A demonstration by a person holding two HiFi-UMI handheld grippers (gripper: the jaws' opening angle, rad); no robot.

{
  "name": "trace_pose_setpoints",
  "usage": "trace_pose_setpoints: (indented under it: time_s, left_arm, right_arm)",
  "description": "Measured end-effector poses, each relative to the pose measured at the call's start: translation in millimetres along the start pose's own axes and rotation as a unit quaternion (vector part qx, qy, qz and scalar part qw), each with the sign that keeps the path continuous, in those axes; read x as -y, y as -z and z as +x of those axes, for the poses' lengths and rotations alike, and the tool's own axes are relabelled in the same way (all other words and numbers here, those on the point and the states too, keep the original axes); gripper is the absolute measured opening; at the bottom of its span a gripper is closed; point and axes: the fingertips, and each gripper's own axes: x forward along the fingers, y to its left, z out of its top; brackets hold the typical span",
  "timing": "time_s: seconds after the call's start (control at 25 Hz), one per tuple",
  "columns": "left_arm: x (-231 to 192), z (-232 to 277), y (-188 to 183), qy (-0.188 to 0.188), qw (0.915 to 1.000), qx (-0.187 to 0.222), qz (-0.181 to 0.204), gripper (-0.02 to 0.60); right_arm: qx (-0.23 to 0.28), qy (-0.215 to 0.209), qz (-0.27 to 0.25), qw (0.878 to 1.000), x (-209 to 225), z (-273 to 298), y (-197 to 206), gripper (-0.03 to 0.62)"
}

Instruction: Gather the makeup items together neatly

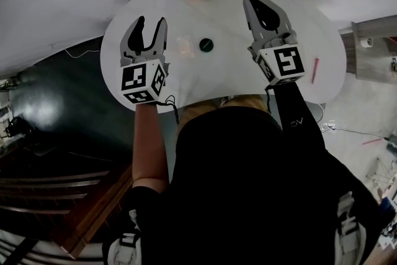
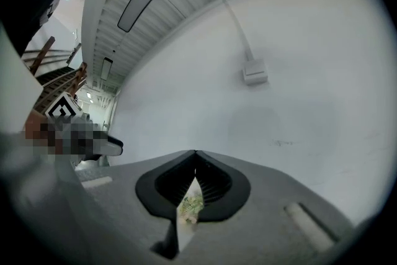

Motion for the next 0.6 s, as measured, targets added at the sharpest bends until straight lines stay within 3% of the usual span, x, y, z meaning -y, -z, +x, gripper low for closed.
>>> trace_pose_setpoints:
  time_s: [0.08,0.28,0.6]
  left_arm:
    - [2,-1,-8,-0.004,0.9997,0.008,0.022,0.212]
    - [17,5,-12,0.011,0.9997,0.007,0.022,0.212]
    - [78,40,-18,0.086,0.9958,0.011,0.031,0.212]
  right_arm:
    - [0.005,0.005,0.001,1.000,3,0,-2,0.006]
    - [0.007,0.020,0.003,1.000,16,-10,-1,0.005]
    - [0.001,0.087,0.002,0.996,62,-50,4,0.006]
